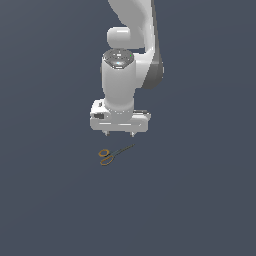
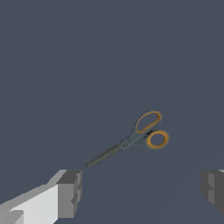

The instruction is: Pick up the object and move it to a goal position.

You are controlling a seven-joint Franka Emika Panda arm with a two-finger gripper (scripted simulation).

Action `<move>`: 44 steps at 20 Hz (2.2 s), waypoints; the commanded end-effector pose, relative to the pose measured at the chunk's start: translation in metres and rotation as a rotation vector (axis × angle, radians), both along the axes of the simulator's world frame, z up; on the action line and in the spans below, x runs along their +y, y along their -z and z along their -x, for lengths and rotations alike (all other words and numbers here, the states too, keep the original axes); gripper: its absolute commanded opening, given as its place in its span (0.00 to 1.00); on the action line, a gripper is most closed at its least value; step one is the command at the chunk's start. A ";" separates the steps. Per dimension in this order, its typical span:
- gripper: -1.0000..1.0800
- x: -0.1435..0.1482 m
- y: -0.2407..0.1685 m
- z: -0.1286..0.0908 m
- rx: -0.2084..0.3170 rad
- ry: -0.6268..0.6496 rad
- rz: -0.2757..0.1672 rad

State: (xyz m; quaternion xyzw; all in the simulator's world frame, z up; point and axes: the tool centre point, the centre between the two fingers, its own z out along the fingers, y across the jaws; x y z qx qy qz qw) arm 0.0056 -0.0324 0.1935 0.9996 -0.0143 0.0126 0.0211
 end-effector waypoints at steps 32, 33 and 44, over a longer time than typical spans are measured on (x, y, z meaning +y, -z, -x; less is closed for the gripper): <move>0.96 -0.004 0.079 0.002 0.004 0.726 -0.053; 0.96 -0.005 0.082 0.002 0.004 0.756 -0.054; 0.96 -0.011 0.116 0.006 0.000 1.085 -0.056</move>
